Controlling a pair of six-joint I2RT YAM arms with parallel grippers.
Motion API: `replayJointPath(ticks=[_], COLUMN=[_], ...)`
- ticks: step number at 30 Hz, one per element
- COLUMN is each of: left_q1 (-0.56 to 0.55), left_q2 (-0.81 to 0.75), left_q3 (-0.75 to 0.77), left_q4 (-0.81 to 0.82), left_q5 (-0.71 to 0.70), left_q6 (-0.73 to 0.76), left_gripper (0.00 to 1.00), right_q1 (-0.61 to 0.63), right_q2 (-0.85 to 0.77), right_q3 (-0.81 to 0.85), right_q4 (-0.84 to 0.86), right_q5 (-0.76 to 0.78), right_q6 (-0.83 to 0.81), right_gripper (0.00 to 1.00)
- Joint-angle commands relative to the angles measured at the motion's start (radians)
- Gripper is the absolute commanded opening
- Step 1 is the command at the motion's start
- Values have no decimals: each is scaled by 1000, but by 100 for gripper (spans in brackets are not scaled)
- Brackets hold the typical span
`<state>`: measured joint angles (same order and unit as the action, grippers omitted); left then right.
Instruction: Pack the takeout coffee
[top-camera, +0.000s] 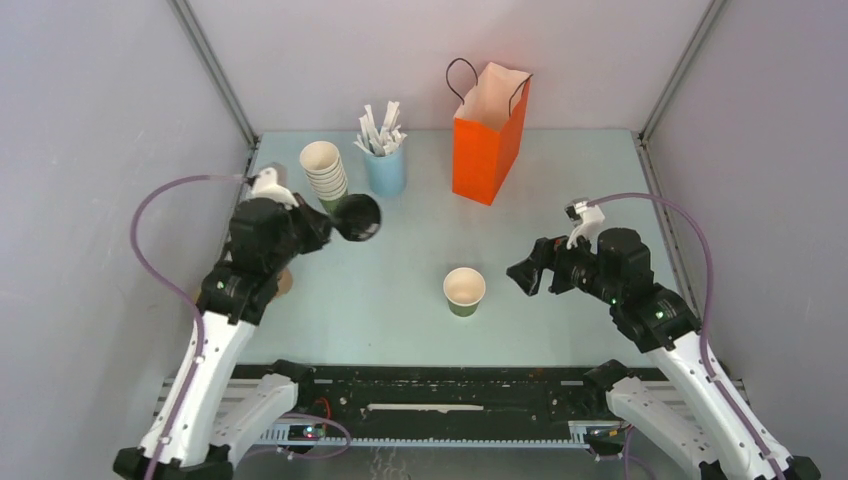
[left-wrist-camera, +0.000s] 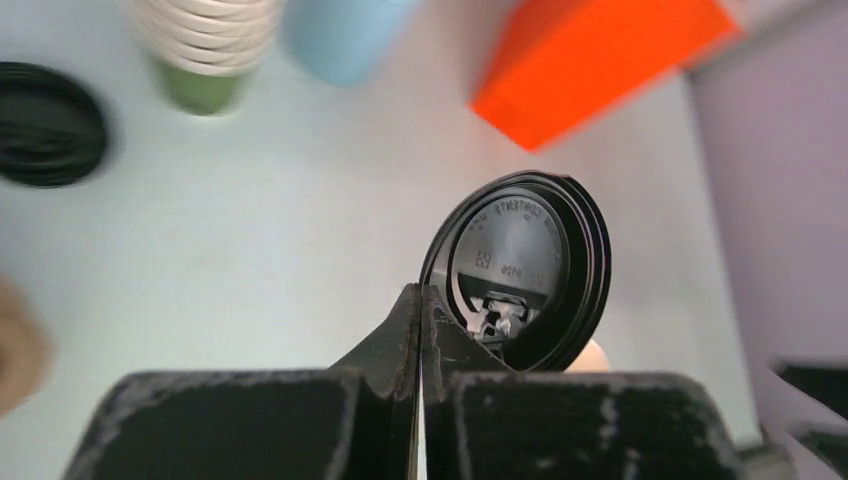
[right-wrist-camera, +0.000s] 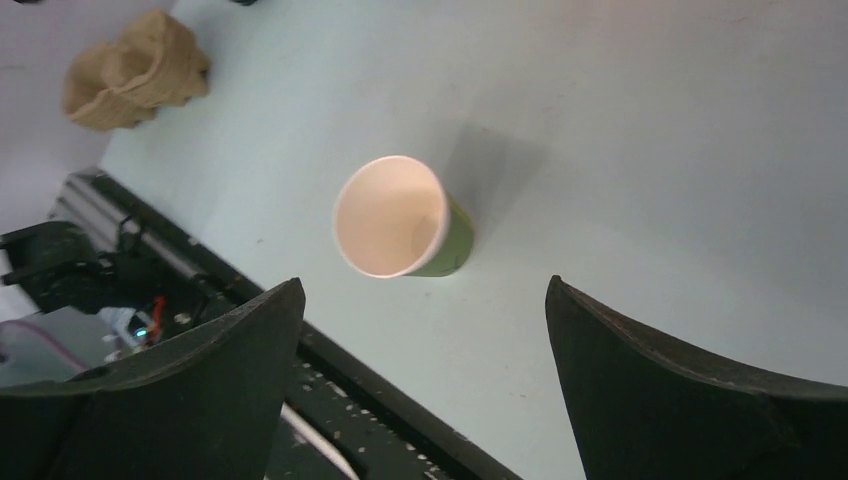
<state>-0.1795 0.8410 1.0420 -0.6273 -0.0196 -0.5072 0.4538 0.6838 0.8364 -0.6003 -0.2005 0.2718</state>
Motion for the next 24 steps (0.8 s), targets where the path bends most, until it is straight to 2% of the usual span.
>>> replayJointPath(ticks=[1,5,7,10,19,21,24], left_q1=[-218,-461,-521,-564,-615,-626,-663], left_q2=[-56,-33,-9,16,12,2,-18], left_q3=[-103,-144,-152,-161,-215,-226,-209], left_q4=[235,424,498,554,586,579,517], left_q5=[72,-4,-23,-25,-69,-87,-206], left_q6=[-147,-202,-217,-238,-289,-292,-278], left_gripper=[0,0,0,0,0,0,0], right_q1=[7,13,26,53,146,173,225], right_q2=[12,27,40,63,71,78,73], right_q3=[18,4,-22,-44,-43,-42,-17], right_q4=[121,311,461,565,537,528,431], right_q5=[-204,-418,-485,-507,-324,-279,-96], right_q6=[114,314,436,527,533,521,509], right_gripper=[99,99,100,98,97,93,88])
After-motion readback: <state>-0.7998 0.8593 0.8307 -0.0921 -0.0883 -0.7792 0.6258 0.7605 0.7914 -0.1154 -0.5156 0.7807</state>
